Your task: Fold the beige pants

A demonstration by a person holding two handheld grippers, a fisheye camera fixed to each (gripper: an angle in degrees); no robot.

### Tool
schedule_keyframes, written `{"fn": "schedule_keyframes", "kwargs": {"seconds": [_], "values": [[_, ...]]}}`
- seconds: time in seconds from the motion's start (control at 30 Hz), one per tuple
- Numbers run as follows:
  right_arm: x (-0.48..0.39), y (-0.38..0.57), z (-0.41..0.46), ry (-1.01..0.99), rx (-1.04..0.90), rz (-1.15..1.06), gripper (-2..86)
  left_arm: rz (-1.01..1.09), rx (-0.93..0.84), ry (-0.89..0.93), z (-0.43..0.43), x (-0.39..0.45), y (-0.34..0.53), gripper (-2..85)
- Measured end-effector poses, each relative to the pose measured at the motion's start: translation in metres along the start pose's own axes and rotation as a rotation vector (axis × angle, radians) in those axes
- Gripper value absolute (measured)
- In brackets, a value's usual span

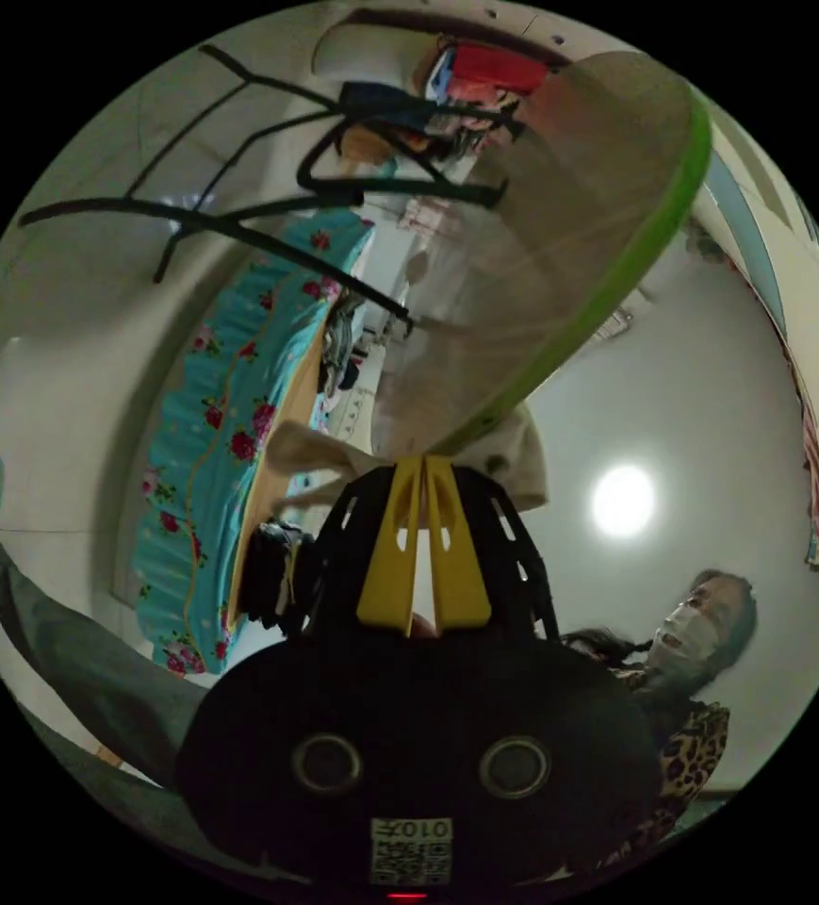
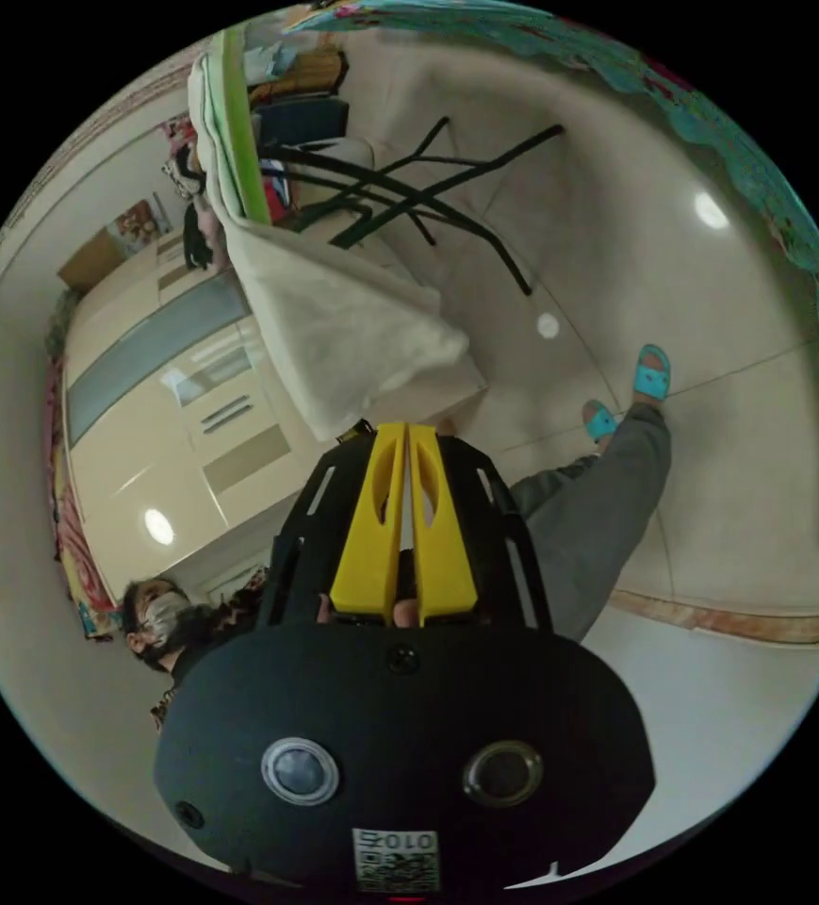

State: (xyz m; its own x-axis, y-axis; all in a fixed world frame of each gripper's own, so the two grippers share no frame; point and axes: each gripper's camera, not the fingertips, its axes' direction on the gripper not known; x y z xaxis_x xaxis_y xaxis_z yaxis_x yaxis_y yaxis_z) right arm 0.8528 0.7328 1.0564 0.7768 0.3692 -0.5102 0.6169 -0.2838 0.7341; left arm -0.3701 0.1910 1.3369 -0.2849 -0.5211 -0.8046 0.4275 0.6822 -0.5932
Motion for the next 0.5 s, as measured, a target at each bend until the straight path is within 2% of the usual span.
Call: {"fn": "schedule_keyframes", "kwargs": {"seconds": [0.17,0.27,0.4,0.5], "values": [[0.019,0.062,0.002,-0.021,0.094,0.016,2.5,0.097,0.216,-0.084,-0.096,0.054,0.02,-0.3],[0.029,0.11,0.006,-0.054,0.19,-0.007,2.5,0.2,0.21,-0.218,-0.116,0.101,0.027,-0.3],[0.068,0.143,0.017,-0.183,0.294,-0.068,2.5,0.323,0.059,-0.328,-0.062,0.156,0.019,-0.2],[0.1,0.123,0.019,-0.275,0.315,-0.109,2.6,0.442,-0.056,-0.328,0.025,0.195,0.014,-0.2]]}}
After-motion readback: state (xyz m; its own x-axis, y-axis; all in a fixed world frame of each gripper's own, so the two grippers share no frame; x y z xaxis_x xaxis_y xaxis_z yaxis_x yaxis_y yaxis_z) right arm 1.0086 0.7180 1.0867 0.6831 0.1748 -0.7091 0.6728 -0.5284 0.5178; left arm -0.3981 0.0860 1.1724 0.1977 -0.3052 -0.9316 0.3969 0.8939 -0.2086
